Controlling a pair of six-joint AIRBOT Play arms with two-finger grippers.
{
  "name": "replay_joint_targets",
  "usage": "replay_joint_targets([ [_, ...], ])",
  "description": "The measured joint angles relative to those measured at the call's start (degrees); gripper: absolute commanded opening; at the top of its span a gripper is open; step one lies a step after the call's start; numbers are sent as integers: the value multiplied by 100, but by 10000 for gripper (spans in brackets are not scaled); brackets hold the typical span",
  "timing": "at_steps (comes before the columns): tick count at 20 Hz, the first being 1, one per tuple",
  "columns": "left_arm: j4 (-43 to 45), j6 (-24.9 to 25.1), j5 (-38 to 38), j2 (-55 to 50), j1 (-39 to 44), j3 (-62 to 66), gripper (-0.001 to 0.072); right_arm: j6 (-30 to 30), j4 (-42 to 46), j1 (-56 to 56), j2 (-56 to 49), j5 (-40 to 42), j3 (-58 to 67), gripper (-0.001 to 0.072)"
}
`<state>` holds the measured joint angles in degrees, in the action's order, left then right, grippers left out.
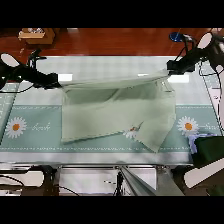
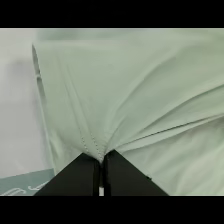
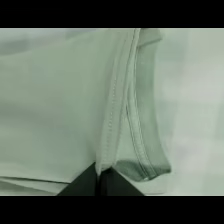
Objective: Fold the shirts.
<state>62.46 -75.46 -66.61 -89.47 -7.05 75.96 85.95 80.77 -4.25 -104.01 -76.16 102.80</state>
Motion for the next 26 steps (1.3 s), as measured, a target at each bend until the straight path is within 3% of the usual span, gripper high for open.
replay_joint_targets([
  [2, 13, -103, -52, -105, 116, -13, 41, 28, 20, 4, -17, -131, -155, 57],
  [3, 9, -136, -44, -136, 151, -11, 99, 39, 13, 4, -24, -164, -208, 201],
  [4, 11, -155, -52, -149, 160, 7, 192, 55, 24, 4, -24, -195, -229, 273],
  [5, 15, -175, -87, -153, 138, 52, 219, 35, 46, 4, -9, -210, -234, 275],
  [6, 15, -164, -153, -144, 92, 116, 226, -42, 74, 4, 35, -256, -216, 354],
  [7, 13, -122, -313, -111, 4, 197, 346, -133, 149, 4, 101, -332, -181, 409],
  [8, 13, -101, -492, -66, -116, 264, 406, -245, 258, -7, 195, -457, -155, 410],
  [13, 59, 42, -1515, 577, -1141, -227, 424, -494, 627, -564, 732, -1276, -466, 471],
  [14, 63, 120, -1648, 800, -1388, -610, 522, -511, 472, -782, 844, -1373, -713, 543],
  [15, 48, 201, -1746, 1032, -1604, -1008, 606, -557, 223, -992, 933, -1445, -981, 555],
  [20, -442, 592, -1974, 2052, -2371, -3185, 614, -973, -1158, -1797, 1279, -1631, -2308, 554],
  [26, -608, 756, -1753, 2404, -2492, -4815, 614, -1285, -1633, -2026, 1703, -1204, -3311, 554],
])
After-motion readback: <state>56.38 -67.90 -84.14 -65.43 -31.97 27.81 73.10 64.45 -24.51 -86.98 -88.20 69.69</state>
